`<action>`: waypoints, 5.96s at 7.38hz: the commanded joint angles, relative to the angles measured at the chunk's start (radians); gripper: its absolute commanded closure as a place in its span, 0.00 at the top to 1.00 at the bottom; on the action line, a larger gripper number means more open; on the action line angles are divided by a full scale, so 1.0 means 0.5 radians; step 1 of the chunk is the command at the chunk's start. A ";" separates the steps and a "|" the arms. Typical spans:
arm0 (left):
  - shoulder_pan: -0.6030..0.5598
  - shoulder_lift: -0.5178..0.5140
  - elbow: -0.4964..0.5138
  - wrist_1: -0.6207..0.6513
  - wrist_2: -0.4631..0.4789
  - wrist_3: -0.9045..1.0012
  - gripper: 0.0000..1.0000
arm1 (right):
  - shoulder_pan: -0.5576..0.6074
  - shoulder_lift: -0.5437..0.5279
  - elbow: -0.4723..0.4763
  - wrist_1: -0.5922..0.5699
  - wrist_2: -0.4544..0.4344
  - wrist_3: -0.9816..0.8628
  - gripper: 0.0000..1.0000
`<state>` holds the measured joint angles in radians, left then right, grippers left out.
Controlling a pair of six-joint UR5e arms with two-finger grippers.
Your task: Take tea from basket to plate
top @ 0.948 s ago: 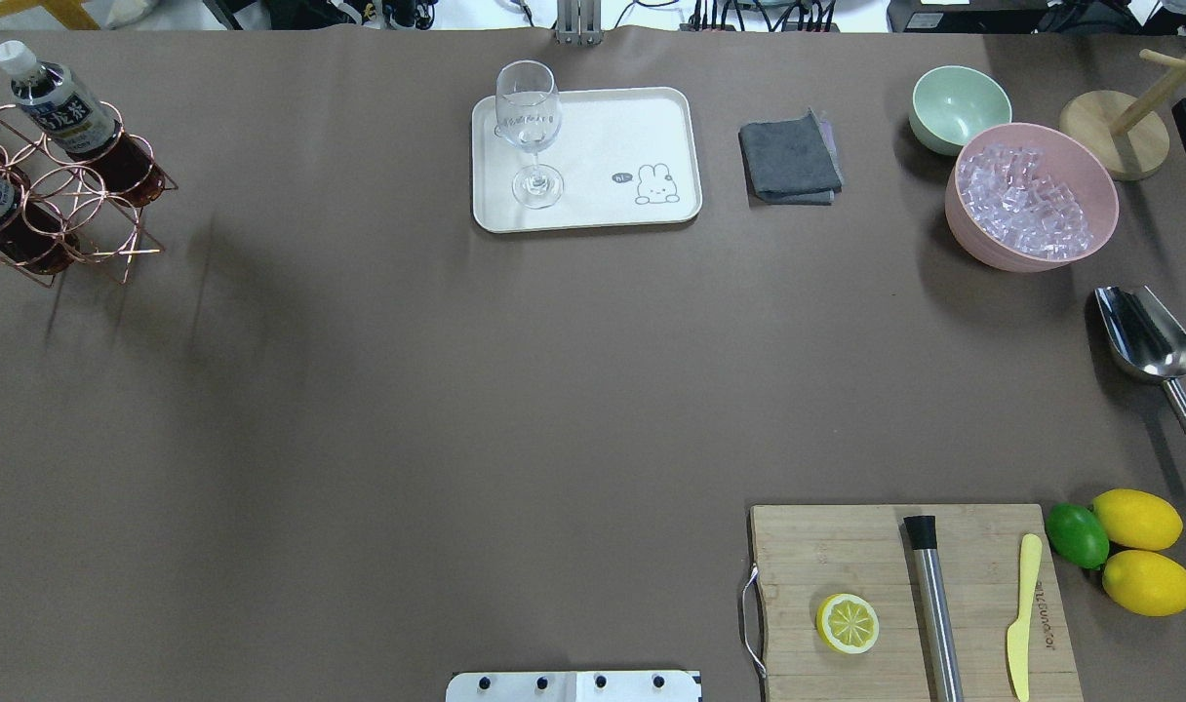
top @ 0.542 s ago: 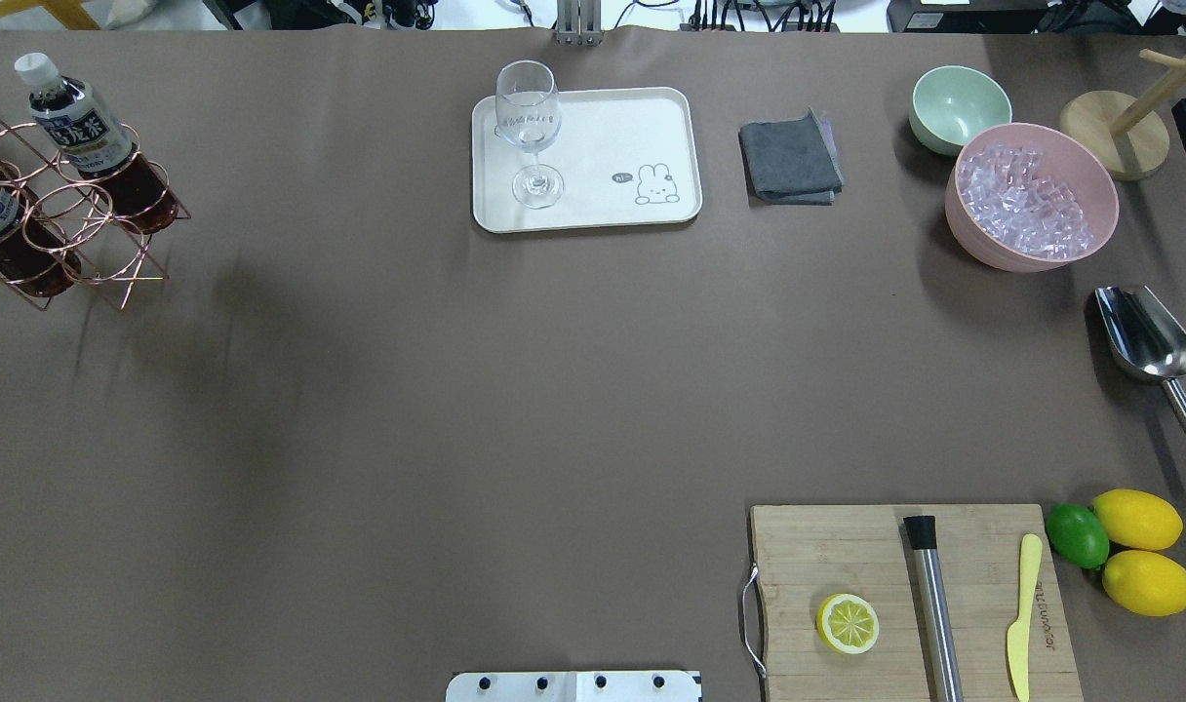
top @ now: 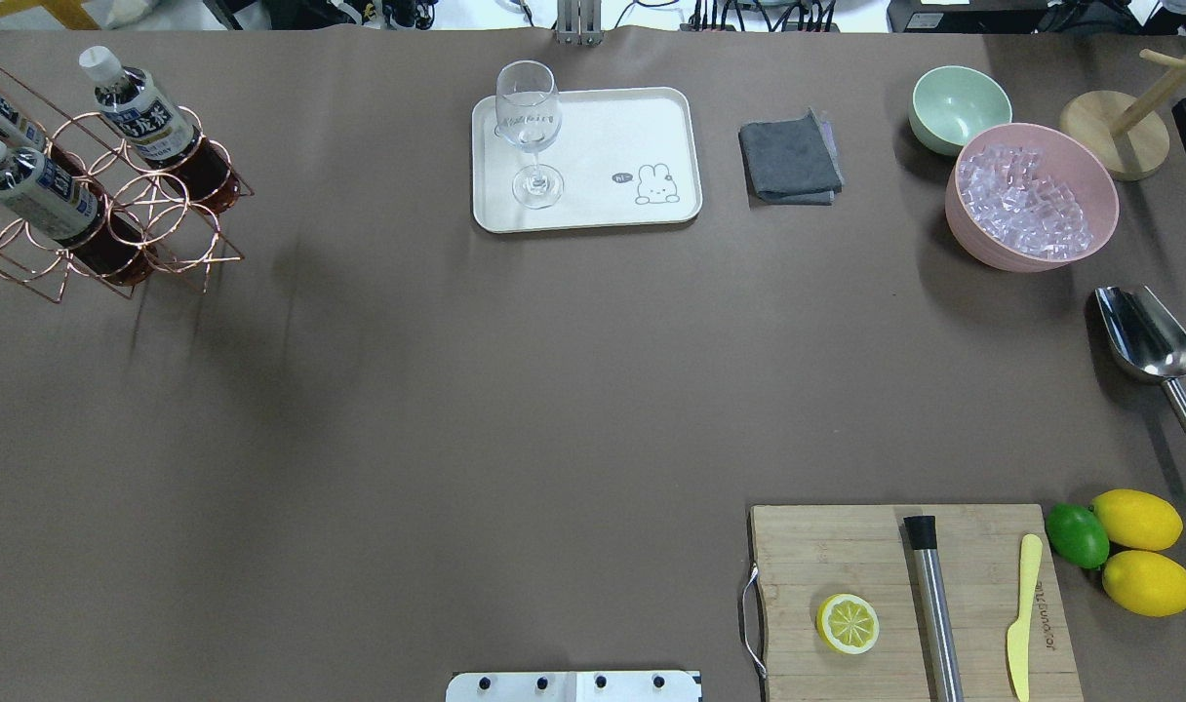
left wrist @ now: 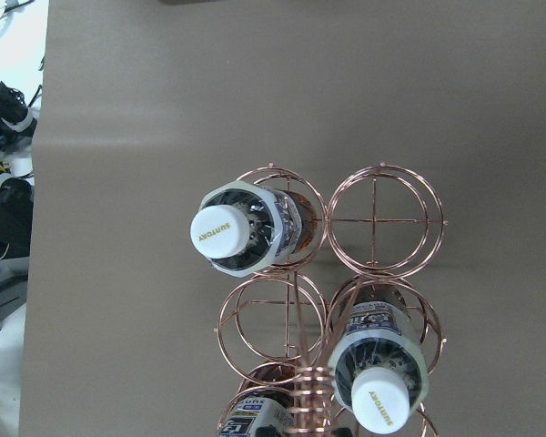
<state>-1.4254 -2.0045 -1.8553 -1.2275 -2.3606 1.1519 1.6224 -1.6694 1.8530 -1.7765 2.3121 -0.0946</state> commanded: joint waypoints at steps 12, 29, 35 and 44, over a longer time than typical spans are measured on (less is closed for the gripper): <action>0.964 -0.623 -0.400 0.117 0.340 -1.471 0.00 | -0.685 0.016 0.230 1.299 0.058 1.128 1.00; 1.749 -0.973 -0.299 -0.119 0.856 -2.110 0.00 | -1.520 0.497 -0.362 2.945 -0.976 1.530 1.00; 1.783 -0.946 -0.299 -0.122 0.856 -2.110 0.00 | -1.585 0.823 -0.258 2.918 -0.989 1.610 1.00; 1.786 -0.943 -0.296 -0.168 0.877 -2.193 0.00 | -2.008 0.737 0.110 2.492 -1.185 1.582 1.00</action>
<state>-0.5323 -2.4759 -2.0034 -1.3115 -1.9229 0.0549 0.6246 -1.3054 1.8759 -0.4773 1.7196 0.6965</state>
